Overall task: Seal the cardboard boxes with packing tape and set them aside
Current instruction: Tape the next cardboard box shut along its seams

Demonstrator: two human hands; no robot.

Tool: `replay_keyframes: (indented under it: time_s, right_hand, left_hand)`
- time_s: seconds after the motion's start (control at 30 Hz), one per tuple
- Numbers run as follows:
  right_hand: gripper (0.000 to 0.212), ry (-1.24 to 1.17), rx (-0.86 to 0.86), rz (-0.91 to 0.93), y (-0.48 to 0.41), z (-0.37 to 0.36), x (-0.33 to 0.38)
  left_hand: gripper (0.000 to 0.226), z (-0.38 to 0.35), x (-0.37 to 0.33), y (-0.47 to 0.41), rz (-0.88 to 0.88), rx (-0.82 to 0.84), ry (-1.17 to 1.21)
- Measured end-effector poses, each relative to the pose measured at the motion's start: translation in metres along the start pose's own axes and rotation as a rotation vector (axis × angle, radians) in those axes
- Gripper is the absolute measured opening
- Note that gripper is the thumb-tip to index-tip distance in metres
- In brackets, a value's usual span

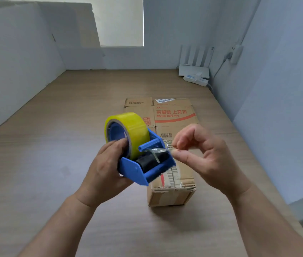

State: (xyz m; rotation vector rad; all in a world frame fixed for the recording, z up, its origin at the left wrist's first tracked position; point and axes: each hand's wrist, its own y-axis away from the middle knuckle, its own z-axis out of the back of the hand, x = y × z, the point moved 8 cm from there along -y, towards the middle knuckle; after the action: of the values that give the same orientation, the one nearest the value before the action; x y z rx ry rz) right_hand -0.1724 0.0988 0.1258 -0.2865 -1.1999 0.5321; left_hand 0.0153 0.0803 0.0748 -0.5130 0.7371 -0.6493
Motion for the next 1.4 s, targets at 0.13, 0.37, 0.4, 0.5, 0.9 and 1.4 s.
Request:
replay_keyframes:
  time_s: [0.13, 0.37, 0.4, 0.5, 0.9, 1.4]
  right_hand:
    - [0.015, -0.181, 0.018, -0.059, 0.002, 0.000, 0.004]
    - [0.011, 0.223, -0.095, -0.094, -0.003, -0.008, -0.005]
    - [0.008, 0.222, -0.071, -0.094, -0.002, -0.011, -0.005]
    - [0.015, 0.236, -0.025, -0.070, 0.001, -0.013, -0.004]
    - [0.014, 0.243, 0.141, -0.102, -0.004, -0.016, -0.009]
    - [0.024, 0.361, 0.110, 0.097, -0.010, -0.016, -0.002]
  left_hand:
    - [0.062, 0.003, 0.006, -0.005, 0.015, -0.043, -0.029]
    - [0.070, -0.003, 0.004, -0.001, -0.014, -0.028, -0.096]
    - [0.071, -0.003, 0.003, -0.001, -0.015, -0.025, -0.097]
    - [0.070, -0.004, 0.003, 0.000, -0.004, -0.005, -0.090]
    - [0.070, -0.004, -0.002, 0.001, -0.029, 0.024, -0.096]
    - [0.068, -0.007, 0.003, -0.003, 0.223, 0.229, 0.222]
